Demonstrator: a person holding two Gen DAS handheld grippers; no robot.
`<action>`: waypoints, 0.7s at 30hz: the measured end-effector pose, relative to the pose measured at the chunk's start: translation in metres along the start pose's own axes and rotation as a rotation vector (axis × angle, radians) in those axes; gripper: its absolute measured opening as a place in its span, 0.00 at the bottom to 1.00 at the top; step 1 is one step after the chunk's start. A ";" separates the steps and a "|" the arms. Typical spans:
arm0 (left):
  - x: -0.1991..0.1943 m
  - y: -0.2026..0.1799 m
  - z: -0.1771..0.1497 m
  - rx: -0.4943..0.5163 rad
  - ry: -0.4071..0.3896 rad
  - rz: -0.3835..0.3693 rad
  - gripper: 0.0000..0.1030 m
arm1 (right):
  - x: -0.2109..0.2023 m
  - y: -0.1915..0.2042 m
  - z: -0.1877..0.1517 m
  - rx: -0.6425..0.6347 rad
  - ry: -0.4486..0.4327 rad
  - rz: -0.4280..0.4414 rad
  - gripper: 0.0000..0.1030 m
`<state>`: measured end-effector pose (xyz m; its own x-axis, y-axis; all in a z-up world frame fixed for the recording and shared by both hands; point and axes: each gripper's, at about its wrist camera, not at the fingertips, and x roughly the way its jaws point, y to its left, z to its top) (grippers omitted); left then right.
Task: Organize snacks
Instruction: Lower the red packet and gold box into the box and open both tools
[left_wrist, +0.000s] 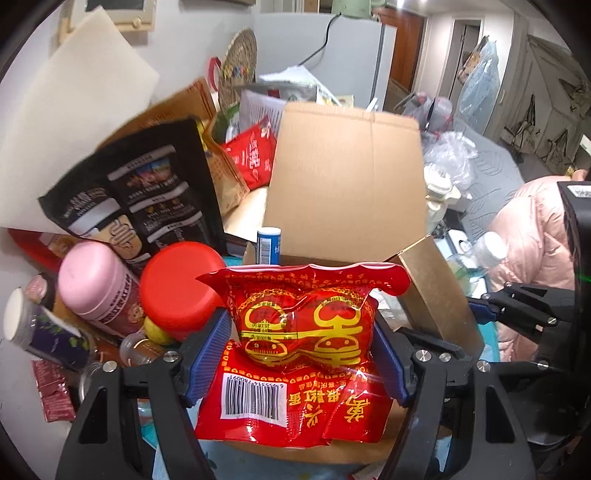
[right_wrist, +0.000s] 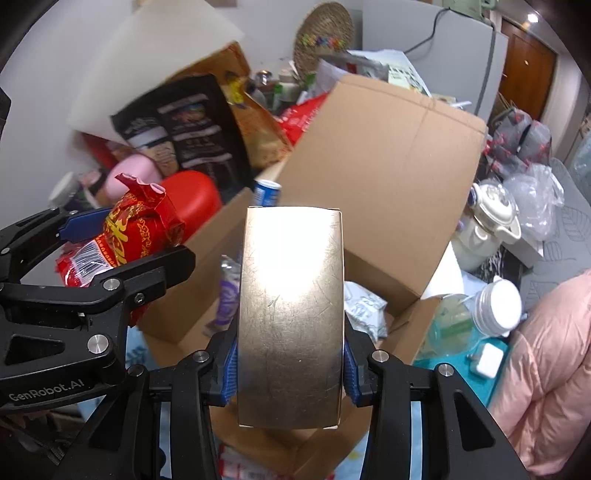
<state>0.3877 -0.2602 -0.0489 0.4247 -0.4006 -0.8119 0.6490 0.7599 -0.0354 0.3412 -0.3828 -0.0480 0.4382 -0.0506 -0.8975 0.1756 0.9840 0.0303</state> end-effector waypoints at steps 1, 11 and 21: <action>0.008 0.001 0.000 0.002 0.010 0.002 0.71 | 0.004 -0.002 0.000 0.001 0.005 -0.007 0.42; 0.078 0.011 -0.011 -0.028 0.142 0.028 0.71 | 0.061 -0.013 -0.005 0.017 0.091 -0.018 0.42; 0.118 0.009 -0.026 -0.013 0.239 0.028 0.72 | 0.102 -0.014 -0.014 -0.006 0.181 -0.063 0.43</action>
<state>0.4272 -0.2876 -0.1598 0.2802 -0.2482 -0.9273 0.6304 0.7761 -0.0172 0.3711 -0.3991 -0.1457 0.2603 -0.0808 -0.9621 0.1918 0.9810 -0.0305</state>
